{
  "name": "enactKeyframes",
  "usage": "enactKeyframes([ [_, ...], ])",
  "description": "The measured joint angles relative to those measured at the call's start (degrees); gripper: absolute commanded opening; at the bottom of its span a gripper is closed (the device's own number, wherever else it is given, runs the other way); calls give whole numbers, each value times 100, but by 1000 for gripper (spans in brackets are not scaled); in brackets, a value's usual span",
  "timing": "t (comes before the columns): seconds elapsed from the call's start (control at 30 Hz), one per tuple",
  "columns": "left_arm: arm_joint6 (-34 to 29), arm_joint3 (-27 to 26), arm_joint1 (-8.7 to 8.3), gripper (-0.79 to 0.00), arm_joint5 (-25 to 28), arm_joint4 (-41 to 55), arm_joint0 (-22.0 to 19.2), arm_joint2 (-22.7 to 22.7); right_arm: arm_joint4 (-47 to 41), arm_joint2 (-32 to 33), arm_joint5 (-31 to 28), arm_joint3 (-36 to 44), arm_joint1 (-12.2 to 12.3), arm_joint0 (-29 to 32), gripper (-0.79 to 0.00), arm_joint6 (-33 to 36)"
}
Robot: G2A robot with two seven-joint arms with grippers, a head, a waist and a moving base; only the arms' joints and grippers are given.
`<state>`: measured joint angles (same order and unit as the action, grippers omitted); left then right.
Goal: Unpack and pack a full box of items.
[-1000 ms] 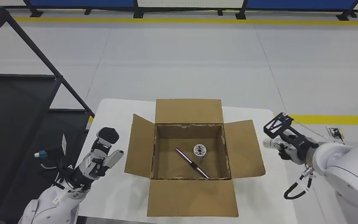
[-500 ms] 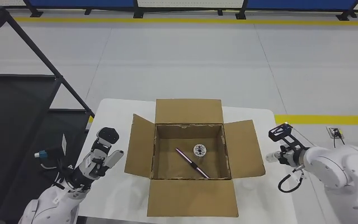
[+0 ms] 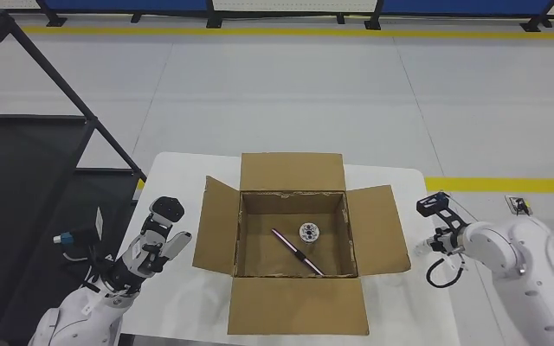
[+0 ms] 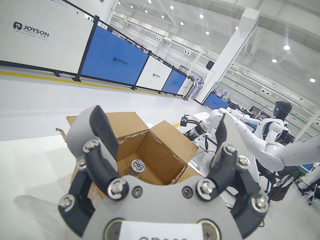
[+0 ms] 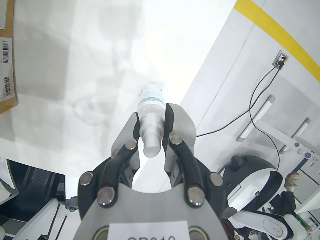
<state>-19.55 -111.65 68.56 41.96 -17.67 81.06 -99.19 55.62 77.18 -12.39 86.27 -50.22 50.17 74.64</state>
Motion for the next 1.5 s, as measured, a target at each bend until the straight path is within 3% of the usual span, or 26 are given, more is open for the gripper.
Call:
enactKeyframes([
  [0.17,0,0,0,0,0,0,0,0,8,-54,-8,-132,-4,-64,-613,13],
  [0.3,0,0,0,0,0,0,0,0,-7,-117,-17,-204,-12,-90,-551,-15],
  [0.4,0,0,0,0,0,0,0,0,-21,-142,-8,-225,-16,-105,-459,-22],
  [0.6,0,0,0,0,0,0,0,0,-2,-5,57,-21,18,-71,-397,61],
  [0.77,0,0,0,0,0,0,0,0,183,253,236,584,70,-37,-132,84],
  [0.8,0,0,0,0,0,0,0,0,253,345,329,889,85,-8,-3,83],
  [1.0,0,0,0,0,0,0,0,0,579,489,642,2882,107,53,0,45],
  [1.17,0,0,0,0,0,0,0,0,655,-327,363,3759,19,-308,0,-47],
  [1.37,0,0,0,0,0,0,0,0,624,-2121,130,3192,-320,-1185,0,-499],
  [1.5,0,0,0,0,0,0,0,0,535,-3313,239,2335,-705,-1900,0,-772],
])
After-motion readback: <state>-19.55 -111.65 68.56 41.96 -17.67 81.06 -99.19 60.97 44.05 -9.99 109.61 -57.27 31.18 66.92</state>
